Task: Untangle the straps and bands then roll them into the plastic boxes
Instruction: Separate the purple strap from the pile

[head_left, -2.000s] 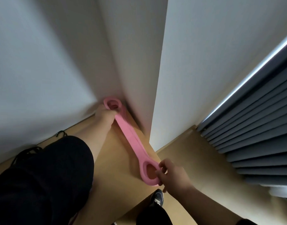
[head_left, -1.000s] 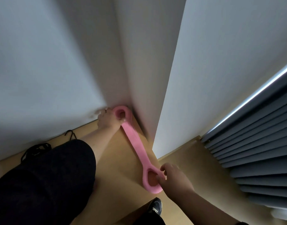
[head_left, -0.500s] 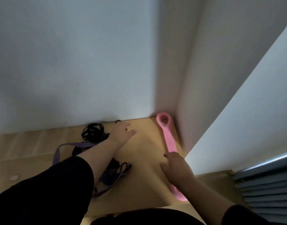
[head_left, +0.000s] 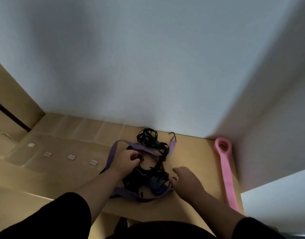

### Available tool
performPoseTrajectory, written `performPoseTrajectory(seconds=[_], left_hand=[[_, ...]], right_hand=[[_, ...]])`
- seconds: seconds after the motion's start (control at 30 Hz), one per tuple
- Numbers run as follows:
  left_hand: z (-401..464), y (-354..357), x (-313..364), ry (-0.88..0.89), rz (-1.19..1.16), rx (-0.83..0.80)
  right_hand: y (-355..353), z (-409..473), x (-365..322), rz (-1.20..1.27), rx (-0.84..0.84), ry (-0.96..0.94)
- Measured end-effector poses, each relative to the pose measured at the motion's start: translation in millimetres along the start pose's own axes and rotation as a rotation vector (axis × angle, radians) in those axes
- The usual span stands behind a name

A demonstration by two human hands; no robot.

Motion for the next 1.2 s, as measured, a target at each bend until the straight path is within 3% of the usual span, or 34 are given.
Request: performPoseTrajectory(seconds=[0.33,0.77,1.0,1.1,1.2], left_hand=[[11.6,-9.0,-62.7,0.113,0.215,-0.179],[12.8,-4.9,-34.8,0.459,0.272,-0.205],[8.7,-30.9,1.5,0.279,-0.194,-0.253],[4.0,-46.4,25.5,0.242,-0.376,-0.280],[1.2,-65.6,42.8,0.159,-0.639,-0.307]], right_hand=[[43.7,34.2,-65.3,-0.064,-0.090,-0.027],[54.2,51.0,-74.8,-0.086,-0.131,-0.061],[40.5,59.2,-66.3,-0.030,-0.100,-0.155],[22.7,63.1,-63.7,0.015,0.043,-0.188],[-7.7,63.0,-67.9,0.214,0.215,-0.194]])
Point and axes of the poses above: each hand's wrist, its own z-axis towards the middle knuckle, its own y-axis out of the palm, x = y × z, the point moved 4 cm from there along z, towards the middle knuckle, and after that the axes turned 10 degrees about -y, right-handed, at the moved point
